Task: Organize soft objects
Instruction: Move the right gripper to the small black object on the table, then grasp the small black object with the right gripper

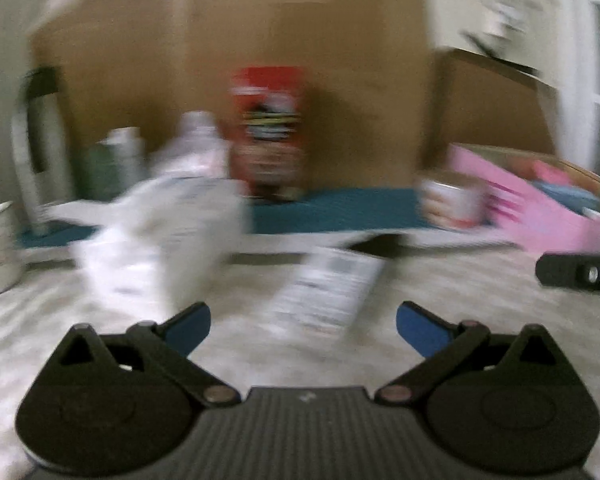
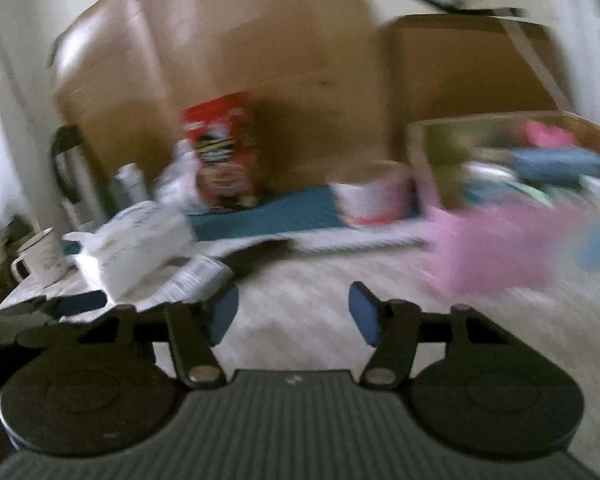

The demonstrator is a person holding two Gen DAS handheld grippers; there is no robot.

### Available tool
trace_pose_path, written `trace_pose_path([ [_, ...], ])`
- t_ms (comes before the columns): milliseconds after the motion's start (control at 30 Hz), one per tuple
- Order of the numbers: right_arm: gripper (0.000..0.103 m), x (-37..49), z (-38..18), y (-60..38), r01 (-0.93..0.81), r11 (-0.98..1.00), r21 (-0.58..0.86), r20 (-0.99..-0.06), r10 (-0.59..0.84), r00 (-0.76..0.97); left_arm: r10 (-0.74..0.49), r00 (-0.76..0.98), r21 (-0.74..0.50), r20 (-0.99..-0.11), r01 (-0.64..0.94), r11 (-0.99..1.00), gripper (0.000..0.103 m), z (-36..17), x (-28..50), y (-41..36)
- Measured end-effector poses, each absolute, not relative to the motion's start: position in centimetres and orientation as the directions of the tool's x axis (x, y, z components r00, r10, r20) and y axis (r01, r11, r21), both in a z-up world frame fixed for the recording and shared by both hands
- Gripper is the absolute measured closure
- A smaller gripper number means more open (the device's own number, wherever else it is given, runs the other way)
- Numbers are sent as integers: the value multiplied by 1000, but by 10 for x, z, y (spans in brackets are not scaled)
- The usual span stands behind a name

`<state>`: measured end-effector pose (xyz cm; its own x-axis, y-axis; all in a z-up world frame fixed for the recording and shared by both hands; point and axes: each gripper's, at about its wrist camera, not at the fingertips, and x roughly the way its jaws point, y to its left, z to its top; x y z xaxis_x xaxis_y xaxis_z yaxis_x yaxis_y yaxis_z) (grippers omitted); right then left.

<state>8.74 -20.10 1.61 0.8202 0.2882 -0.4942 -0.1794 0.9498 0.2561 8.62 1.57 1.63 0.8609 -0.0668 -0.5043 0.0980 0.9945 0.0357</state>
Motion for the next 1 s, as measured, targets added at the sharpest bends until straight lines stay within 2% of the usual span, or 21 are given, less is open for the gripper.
trace_pose_path([
  [33,43,104,16,-193,-198,949,247,-502,300,811,-41,866,23,-498,61,998,0,13,89,24],
  [100,43,145,11,-180,-206,948,244,-533,309,788,-71,862,-62,-503,46,997,0,13,92,37],
  [200,44,197,-4,-165,-182,951,252,-587,300,752,-48,888,-42,-457,32,999,0,15,86,34],
  [267,46,225,-8,-153,-178,964,196,-594,262,760,-42,900,-15,-433,40,999,0,16,80,29],
  [333,47,251,-11,-142,-212,965,155,-636,262,726,-47,902,-22,-430,41,999,0,17,80,30],
  [433,55,270,-22,-134,-259,962,85,-737,235,634,-58,895,-63,-442,34,997,0,17,85,38],
  [467,56,265,-23,-136,-285,956,67,-743,238,625,-61,894,-71,-443,33,997,0,17,84,39],
  [533,57,245,-22,-143,-323,946,-1,-737,218,640,-64,896,-79,-441,32,996,0,17,82,40],
  [700,56,167,-11,-180,-346,936,62,-721,281,633,-73,897,-81,-437,42,996,0,17,82,39],
  [800,56,105,-5,-194,-372,922,102,-673,340,657,-104,891,-110,-443,61,992,0,18,82,42],
  [867,53,80,-1,-198,-367,926,90,-629,339,699,-143,881,-145,-451,86,986,0,18,84,45],
  [933,42,73,2,-191,-387,921,44,-591,336,733,-168,871,-181,-461,93,979,0,18,86,48],
  [1000,39,78,5,-179,-417,909,13,-582,346,736,-189,857,-221,-479,90,971,0,19,88,52],
])
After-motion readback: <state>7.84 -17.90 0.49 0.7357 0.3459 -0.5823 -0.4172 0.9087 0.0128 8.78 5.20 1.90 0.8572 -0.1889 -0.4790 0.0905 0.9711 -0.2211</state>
